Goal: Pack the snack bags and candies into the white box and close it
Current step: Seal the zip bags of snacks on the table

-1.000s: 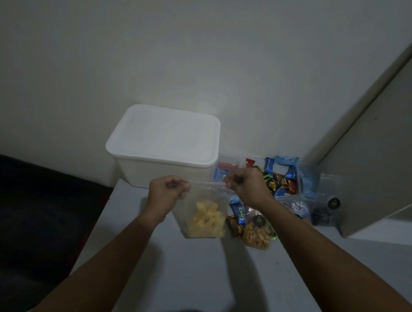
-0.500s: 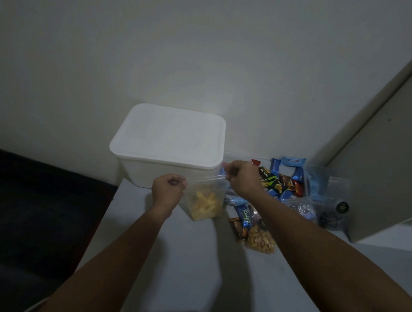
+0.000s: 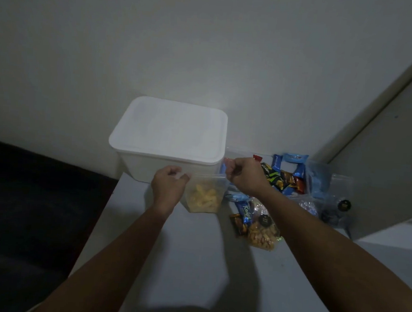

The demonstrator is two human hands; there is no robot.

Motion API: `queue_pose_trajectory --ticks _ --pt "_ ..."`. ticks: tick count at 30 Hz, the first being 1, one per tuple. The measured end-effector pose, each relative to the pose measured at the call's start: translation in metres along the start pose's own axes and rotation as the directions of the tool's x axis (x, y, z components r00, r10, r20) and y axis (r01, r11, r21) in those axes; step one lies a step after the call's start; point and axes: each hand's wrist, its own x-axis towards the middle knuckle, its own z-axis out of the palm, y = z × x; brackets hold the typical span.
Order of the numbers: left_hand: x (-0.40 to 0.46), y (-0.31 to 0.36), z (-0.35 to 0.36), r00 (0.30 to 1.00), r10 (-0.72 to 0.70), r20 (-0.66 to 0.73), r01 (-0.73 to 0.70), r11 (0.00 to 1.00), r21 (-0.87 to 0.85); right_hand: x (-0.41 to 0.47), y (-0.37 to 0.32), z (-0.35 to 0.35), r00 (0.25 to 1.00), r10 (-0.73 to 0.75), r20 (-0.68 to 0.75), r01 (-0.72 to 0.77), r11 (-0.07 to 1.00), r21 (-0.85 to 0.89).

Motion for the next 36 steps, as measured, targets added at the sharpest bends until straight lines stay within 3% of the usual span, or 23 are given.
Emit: queue_pose_trajectory --ticks 2,5,7,13,21,27,32,36 --pt "-0.005 0.006 0.0 0.996 -0.092 -0.014 0.093 0.996 0.016 -0.007 0.001 0.0 0.999 -0.021 0.025 0.02 1.0 0.013" --pt "-0.011 0.01 0.0 0.953 -0.272 0.135 0.284 0.956 -0.079 -0.016 0.007 0.001 0.999 -0.044 0.02 0.044 0.999 0.028" --pt "-0.012 0.009 -0.001 0.935 -0.315 0.164 0.341 0.926 -0.165 -0.018 0.011 0.001 0.999 -0.023 0.028 0.022 0.998 0.063" --pt "-0.018 0.003 0.003 0.955 -0.215 0.203 0.271 0.914 -0.303 -0.023 0.012 0.004 0.998 0.002 0.062 -0.01 0.993 0.122" --pt "-0.021 0.0 0.005 0.959 -0.145 0.244 0.222 0.919 -0.325 -0.022 0.012 0.013 0.995 0.075 0.06 -0.083 0.987 0.136" --pt "-0.023 0.003 0.004 0.964 -0.143 0.224 0.198 0.949 -0.246 -0.02 0.011 0.018 0.993 0.114 0.026 -0.117 0.979 0.169" --pt "-0.018 0.005 0.007 0.947 -0.233 0.221 0.295 0.902 -0.316 -0.021 0.013 0.02 0.991 0.132 -0.001 -0.129 0.969 0.21" --pt "-0.012 0.011 0.01 0.938 -0.254 0.238 0.322 0.892 -0.317 -0.018 0.017 0.02 0.986 0.167 0.021 -0.163 0.921 0.352"
